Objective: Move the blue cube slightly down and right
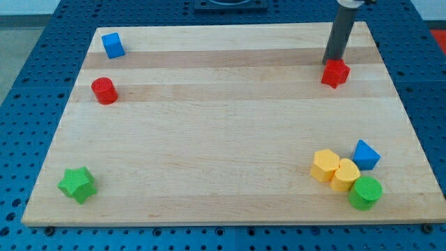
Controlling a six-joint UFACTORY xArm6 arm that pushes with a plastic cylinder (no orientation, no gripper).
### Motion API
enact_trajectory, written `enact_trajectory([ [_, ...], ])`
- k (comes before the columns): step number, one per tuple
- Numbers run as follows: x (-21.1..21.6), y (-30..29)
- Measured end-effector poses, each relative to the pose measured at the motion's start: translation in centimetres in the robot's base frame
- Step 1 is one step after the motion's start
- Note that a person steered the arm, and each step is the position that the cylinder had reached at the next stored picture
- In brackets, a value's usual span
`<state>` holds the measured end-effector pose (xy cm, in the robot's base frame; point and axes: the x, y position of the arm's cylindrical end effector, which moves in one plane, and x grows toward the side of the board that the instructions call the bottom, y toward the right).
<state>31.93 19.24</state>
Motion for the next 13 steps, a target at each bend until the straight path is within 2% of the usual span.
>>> enact_trajectory([
  [1,0.0,0.0],
  [2,-4.1,-3.7],
  [3,-7.9,-10.8],
  [5,-12.6,-22.6],
  [10,-12.7,-34.1],
  [13,-12.8,-43.1],
])
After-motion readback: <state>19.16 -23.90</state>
